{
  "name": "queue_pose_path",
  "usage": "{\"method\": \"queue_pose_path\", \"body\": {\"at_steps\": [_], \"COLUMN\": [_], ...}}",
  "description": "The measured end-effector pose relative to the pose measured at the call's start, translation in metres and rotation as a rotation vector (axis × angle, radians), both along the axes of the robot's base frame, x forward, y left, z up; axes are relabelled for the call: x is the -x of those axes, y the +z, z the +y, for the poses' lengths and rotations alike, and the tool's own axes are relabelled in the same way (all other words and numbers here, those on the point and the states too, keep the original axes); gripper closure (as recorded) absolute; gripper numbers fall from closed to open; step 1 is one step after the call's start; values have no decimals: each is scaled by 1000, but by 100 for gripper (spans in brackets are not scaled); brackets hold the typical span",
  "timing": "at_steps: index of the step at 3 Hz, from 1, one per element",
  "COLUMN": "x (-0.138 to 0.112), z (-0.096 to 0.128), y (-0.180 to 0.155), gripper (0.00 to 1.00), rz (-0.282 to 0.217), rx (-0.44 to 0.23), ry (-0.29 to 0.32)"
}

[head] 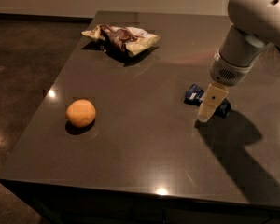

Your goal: Move rxbar blueberry near orange

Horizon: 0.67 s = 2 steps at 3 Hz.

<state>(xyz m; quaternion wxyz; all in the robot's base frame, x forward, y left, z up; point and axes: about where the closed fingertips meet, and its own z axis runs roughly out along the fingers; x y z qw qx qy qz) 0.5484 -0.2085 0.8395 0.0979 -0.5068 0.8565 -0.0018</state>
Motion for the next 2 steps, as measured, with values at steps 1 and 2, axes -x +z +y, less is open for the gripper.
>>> {"method": "queue_pose_path", "body": {"at_steps": [1,2], "x": [-5,-8], "z": [-4,-7], "y": [-8,-12], "gripper": [14,38], "rz": [4,9], "rx": [4,-4], "ry": [-8,-14]}}
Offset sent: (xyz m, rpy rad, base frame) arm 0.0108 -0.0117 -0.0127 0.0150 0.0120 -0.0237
